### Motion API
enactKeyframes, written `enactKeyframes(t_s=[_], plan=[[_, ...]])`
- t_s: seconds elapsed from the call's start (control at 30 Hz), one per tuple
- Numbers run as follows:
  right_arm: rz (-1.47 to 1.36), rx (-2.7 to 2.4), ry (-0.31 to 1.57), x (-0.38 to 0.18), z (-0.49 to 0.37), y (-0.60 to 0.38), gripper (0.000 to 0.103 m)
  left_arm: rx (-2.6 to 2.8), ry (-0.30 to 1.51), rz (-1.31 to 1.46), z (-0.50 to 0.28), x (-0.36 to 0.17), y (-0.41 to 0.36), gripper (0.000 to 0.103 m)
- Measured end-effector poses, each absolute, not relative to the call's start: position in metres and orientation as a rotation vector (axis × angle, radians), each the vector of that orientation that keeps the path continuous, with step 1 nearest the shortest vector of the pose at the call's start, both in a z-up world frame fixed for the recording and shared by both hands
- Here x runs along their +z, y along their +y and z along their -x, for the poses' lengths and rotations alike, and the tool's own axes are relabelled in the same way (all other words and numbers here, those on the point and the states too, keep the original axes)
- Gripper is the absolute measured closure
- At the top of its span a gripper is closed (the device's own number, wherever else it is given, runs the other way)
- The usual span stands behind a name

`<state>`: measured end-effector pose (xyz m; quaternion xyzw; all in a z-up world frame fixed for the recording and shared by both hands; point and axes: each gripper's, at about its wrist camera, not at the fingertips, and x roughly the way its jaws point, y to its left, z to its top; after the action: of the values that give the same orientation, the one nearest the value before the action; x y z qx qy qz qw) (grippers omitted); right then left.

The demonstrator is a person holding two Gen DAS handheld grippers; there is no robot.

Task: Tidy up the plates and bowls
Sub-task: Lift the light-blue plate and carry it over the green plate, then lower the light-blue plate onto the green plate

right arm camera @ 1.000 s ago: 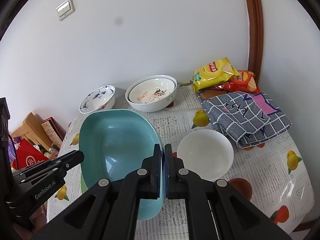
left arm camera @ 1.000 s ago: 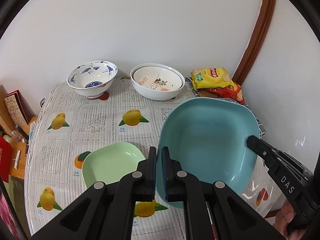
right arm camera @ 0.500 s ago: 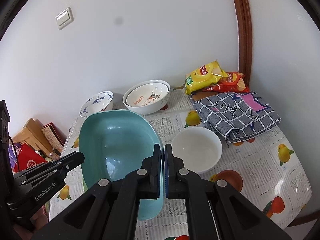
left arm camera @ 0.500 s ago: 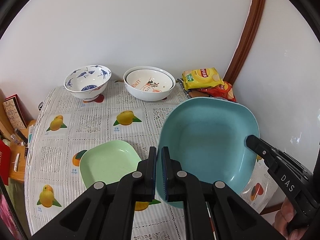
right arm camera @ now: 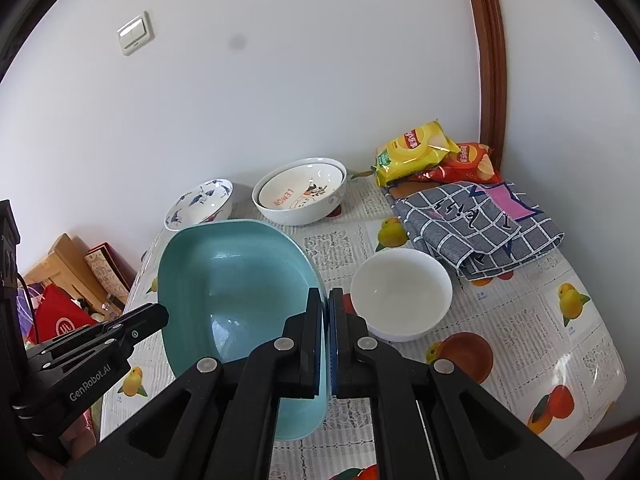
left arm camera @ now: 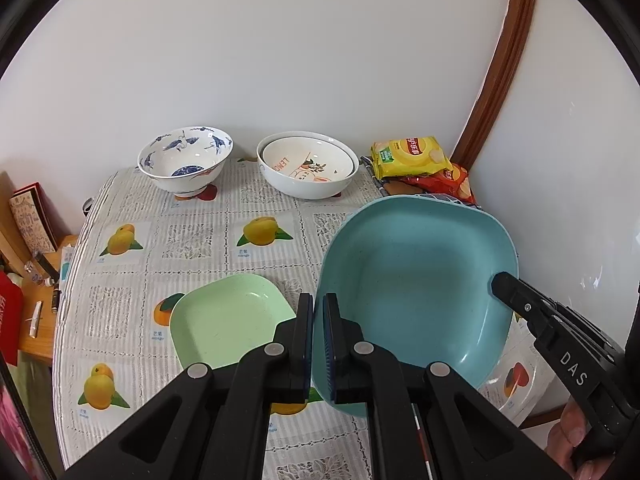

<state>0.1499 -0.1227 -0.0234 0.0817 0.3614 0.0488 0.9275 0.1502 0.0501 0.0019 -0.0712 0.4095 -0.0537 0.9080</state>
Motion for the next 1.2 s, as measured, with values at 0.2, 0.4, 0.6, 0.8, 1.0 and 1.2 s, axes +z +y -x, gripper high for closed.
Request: enactKeyframes(t_s=[0.2,0.4,0.6,0.8,1.0,1.2], plan=[[-0.162,0.109,0.749,-0.028,-0.150,-0.113,0.100,-0.101,0.853,0.154,-0.150,-0.002,0.060,0.097],[-0.156,0.123,0.760,-0.034,-0.154,-0.101,0.100,-0.081,0.866,0.170,-0.152,-0.006,0.072,0.097],[-0.147,0.139,0.771,-0.038,-0.160,-0.090,0.100,-0.065,0.874,0.185,-0.154,-0.012,0.083,0.097],[-0.131,0.149,0.778,-0.040,-0.167,-0.081,0.099,-0.054,0.882,0.198,-0.157,-0.017,0.092,0.097],[-0.117,0.162,0.786,-0.044,-0.176,-0.071,0.099,-0.041,0.888,0.214,-0.161,-0.022,0.101,0.097],[-0.104,0.177,0.803,-0.050,-0.188,-0.060,0.099,-0.023,0.902,0.232,-0.167,-0.031,0.113,0.097]])
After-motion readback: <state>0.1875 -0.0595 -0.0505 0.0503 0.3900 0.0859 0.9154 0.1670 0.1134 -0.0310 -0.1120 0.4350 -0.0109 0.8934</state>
